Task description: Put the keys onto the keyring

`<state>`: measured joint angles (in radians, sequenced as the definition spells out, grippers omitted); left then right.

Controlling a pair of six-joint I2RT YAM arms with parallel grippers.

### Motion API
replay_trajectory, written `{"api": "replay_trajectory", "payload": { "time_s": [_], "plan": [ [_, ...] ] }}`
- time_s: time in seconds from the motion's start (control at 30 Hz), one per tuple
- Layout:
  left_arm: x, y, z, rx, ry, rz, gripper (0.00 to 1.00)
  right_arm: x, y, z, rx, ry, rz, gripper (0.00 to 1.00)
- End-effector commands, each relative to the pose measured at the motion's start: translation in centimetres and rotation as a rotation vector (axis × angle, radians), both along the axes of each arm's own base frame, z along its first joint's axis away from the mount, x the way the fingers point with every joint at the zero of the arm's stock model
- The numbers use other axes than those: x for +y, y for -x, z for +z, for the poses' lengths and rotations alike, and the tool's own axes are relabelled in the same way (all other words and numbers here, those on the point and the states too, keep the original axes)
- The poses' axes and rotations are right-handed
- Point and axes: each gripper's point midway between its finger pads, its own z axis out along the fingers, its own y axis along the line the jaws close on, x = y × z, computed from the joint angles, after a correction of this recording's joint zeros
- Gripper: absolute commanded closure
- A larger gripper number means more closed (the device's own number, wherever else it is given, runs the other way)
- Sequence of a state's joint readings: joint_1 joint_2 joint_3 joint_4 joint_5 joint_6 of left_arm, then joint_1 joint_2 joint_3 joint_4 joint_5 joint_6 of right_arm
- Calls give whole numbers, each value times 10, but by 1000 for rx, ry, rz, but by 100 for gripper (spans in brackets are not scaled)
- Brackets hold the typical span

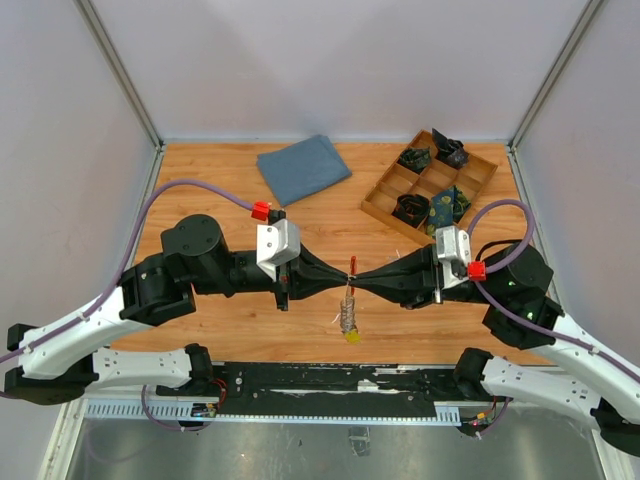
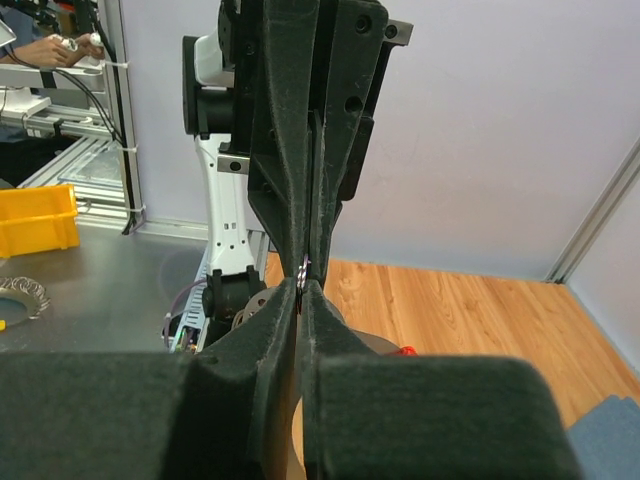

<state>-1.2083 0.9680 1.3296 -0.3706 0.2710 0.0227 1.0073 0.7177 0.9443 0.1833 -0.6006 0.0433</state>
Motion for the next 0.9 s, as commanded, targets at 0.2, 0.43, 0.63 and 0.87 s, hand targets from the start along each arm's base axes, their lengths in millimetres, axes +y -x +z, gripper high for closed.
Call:
{"api": "replay_trajectory", "payload": {
  "time_s": [0.2,0.43,0.63,0.87],
  "plan": [
    [1,-7,2,-21,-34,41,100,-9,-4,2,-32,48,-66,73],
    [6,-18,-13,-57,-186,84,99,-20,-10,-5,-40,100,-131,69],
    [6,-24,-21,-78,-256,96,99,-19,-15,-18,-14,159,-151,71],
    [6,-24,-24,-89,-273,91,100,-10,-21,-23,0,188,-149,72]
  ]
}}
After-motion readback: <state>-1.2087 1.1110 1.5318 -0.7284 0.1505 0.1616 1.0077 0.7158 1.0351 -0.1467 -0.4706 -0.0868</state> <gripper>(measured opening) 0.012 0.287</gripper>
